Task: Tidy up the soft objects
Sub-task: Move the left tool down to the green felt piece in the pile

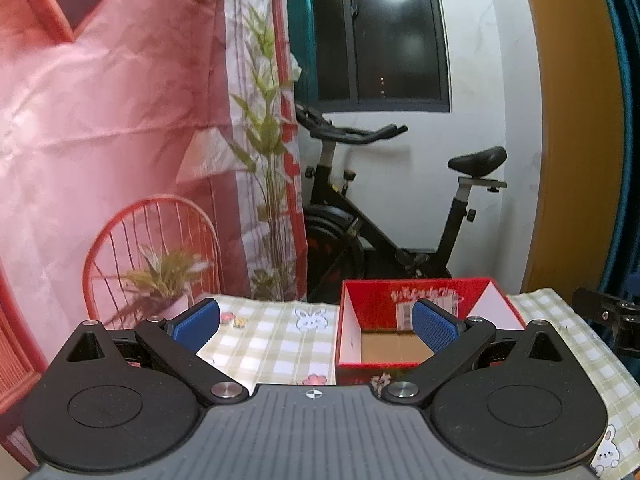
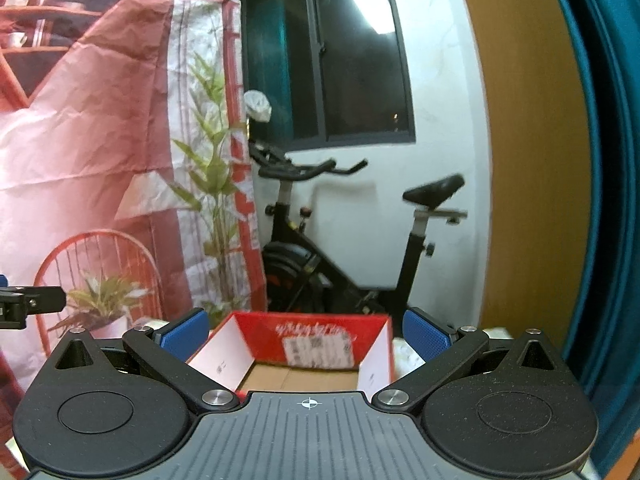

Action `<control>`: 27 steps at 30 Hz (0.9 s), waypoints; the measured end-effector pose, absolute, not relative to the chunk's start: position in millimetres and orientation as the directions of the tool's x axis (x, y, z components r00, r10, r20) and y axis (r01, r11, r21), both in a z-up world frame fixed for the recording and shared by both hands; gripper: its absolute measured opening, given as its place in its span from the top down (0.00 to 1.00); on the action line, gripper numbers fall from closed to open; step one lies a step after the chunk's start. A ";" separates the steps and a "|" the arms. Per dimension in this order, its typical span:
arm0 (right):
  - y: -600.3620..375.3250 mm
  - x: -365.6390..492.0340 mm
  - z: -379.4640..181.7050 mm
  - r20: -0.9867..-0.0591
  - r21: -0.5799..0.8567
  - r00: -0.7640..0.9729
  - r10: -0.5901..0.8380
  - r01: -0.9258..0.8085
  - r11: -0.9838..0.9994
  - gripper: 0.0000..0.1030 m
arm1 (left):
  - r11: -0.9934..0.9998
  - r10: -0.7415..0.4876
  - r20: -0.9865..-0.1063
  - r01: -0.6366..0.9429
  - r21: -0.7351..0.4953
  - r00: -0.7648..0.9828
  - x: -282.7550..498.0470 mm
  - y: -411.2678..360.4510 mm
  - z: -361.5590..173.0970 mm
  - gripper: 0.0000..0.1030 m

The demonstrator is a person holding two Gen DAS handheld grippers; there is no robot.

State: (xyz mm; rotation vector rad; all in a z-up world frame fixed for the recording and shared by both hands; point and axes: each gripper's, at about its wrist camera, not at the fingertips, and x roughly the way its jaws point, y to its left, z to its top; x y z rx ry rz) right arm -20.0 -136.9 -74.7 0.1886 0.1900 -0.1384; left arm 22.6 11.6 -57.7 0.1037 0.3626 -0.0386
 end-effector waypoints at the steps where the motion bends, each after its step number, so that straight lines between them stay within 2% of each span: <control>1: -137.5 -18.8 -80.1 -0.210 0.187 0.971 -0.112 0.152 0.971 0.00 | 0.994 -0.020 -0.362 0.056 0.090 0.932 24.3 12.9 -61.9 0.00; 9: -137.2 -7.5 -119.1 -0.315 0.222 0.946 -0.077 0.152 0.963 0.00 | 0.996 -0.043 -0.413 0.071 0.054 0.910 36.3 24.4 -95.3 0.00; 21: -138.6 -11.8 -166.0 -0.368 0.221 0.923 -0.110 0.202 0.954 0.00 | 0.996 -0.063 -0.500 0.085 0.022 0.864 44.2 37.9 -141.2 0.00; 27: -137.0 -8.2 -178.9 -0.417 0.233 0.905 -0.081 0.192 0.953 0.00 | 0.994 -0.110 -0.556 0.107 -0.038 0.824 48.0 42.7 -158.0 0.01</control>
